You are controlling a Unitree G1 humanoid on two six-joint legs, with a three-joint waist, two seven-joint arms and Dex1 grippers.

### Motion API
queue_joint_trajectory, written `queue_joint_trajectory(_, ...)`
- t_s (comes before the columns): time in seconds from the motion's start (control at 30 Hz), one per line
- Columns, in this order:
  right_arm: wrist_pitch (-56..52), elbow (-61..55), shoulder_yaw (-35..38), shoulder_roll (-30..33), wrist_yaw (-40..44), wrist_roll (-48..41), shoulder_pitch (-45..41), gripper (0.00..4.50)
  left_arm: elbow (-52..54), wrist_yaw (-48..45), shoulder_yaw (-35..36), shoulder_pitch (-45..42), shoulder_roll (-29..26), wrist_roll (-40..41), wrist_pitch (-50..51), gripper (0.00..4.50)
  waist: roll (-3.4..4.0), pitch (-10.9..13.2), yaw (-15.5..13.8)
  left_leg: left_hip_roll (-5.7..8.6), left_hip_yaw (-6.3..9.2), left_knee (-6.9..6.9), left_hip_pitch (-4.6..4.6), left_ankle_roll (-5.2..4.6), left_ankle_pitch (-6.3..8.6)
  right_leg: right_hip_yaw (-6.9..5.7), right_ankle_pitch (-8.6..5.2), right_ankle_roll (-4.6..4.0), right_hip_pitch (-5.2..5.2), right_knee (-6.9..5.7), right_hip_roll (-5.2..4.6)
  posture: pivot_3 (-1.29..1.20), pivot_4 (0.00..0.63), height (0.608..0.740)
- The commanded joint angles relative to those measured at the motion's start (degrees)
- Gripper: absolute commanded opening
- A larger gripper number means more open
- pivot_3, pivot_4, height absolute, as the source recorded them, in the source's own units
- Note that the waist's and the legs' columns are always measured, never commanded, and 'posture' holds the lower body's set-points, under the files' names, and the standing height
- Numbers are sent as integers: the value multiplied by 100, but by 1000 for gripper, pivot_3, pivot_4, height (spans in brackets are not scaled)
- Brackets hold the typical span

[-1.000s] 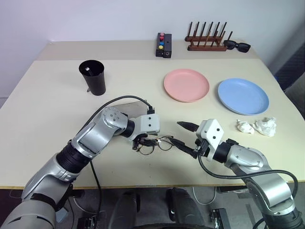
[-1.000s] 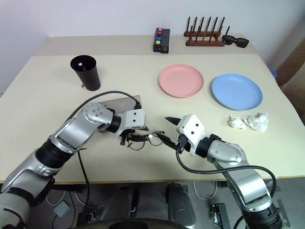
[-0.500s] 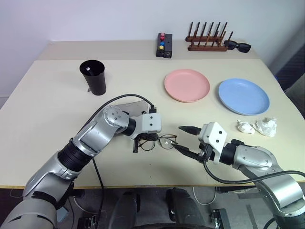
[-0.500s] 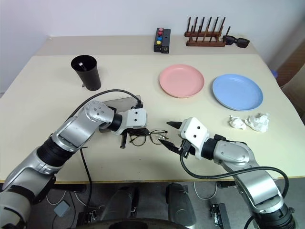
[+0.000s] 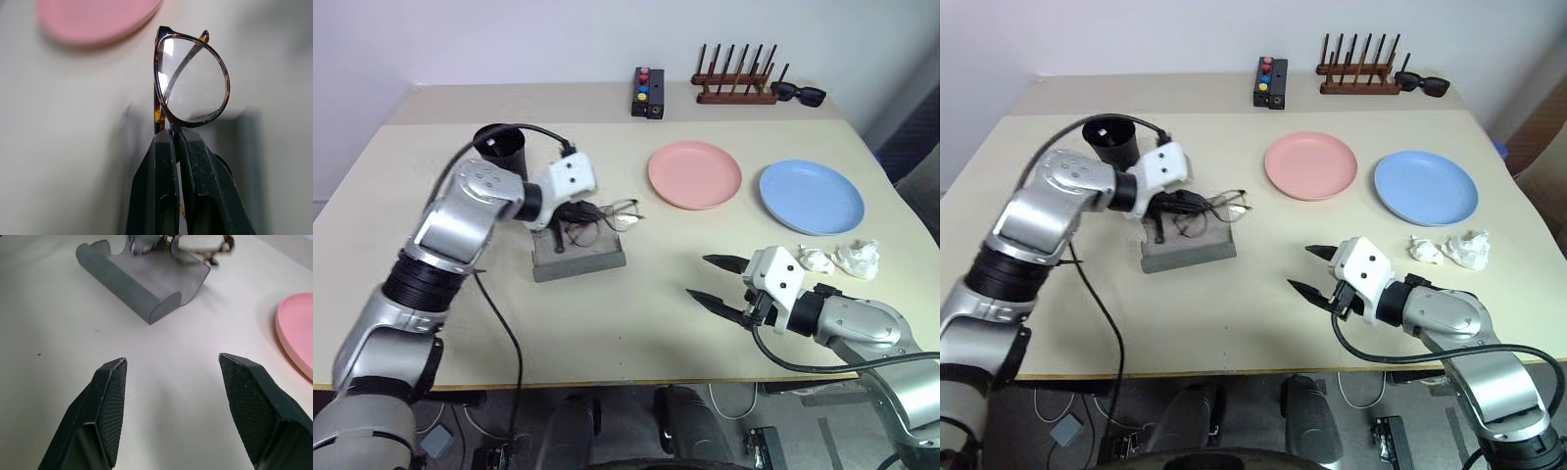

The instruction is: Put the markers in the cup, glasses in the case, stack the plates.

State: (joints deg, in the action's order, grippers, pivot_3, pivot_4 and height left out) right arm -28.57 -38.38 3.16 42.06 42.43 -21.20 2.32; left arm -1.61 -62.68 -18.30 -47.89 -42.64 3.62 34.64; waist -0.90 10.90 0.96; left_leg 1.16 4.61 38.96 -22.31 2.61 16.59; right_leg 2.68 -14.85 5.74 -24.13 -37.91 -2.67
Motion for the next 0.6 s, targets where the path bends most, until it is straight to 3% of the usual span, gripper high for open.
queue_joint_trajectory(0.03, 25, -208, -95, 18, 111, -130, 14, 3039, -63, 15, 105, 8, -131, -156, -285, 54, -1, 1, -11, 0, 0, 1, -1, 0, 0, 0, 0, 0, 0, 0, -1, 0, 150, 735)
queue_joint_trajectory(0.6, 41, -225, -593, -240, -123, -5, -161, 3039, 509, -231, -392, 581, -48, -500, -385, 54, -3, 2, -16, 0, -1, 4, -4, 0, 0, 0, 0, 0, 1, 3, -2, 0, 150, 735)
